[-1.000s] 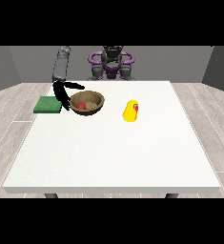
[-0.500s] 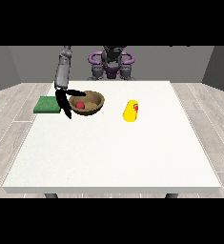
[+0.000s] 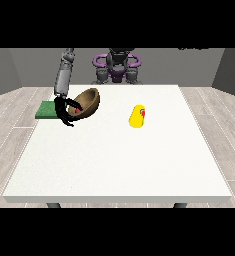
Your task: Pick the cup and pour the ball into the bowl, then pick the bowl and place it on the pad
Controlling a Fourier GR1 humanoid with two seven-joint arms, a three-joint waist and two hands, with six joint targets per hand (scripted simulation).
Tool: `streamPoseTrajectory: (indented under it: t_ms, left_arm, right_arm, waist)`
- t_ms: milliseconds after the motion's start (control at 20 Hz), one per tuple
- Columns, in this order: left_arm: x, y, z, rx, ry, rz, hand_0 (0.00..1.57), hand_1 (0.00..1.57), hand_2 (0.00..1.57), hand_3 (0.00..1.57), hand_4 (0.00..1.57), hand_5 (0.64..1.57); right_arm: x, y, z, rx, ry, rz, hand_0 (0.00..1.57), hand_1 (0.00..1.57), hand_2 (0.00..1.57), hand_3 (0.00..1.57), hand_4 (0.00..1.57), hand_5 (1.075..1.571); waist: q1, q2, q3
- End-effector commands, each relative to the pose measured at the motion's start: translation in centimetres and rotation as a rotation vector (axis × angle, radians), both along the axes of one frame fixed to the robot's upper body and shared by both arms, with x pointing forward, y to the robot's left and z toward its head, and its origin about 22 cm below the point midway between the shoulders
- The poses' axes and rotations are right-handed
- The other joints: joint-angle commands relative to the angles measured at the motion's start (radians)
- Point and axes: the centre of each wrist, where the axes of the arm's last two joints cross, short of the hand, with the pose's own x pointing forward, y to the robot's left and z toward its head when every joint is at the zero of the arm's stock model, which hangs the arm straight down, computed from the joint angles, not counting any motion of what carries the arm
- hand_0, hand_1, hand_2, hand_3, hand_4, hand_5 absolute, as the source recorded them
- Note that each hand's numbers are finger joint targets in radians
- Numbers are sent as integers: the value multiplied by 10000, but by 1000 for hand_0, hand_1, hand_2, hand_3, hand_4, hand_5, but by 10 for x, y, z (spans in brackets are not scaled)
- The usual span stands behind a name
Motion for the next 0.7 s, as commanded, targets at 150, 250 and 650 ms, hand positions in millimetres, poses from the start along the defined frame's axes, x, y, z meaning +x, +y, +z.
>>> streamPoseTrajectory:
  t_ms: [150,250,650]
  left_arm:
    - [6,7,-22,-325,457,32,0,0,0,0,0,1571]
    - [7,28,-36,-291,1238,256,0,0,0,0,0,1571]
    - [-1,74,-43,-579,1447,1260,0,0,0,0,0,1571]
  right_arm:
    - [15,-17,49,-1453,781,-937,1571,1571,1571,1562,1045,1569]
    - [21,1,44,-1457,1365,-722,1571,1571,1571,1533,1062,1569]
    - [51,32,122,-2105,1091,-17,1571,1571,1571,1149,1135,1553]
  waist:
    - [-92,-246,96]
    - [-394,-858,93]
    - [-1378,-1435,91]
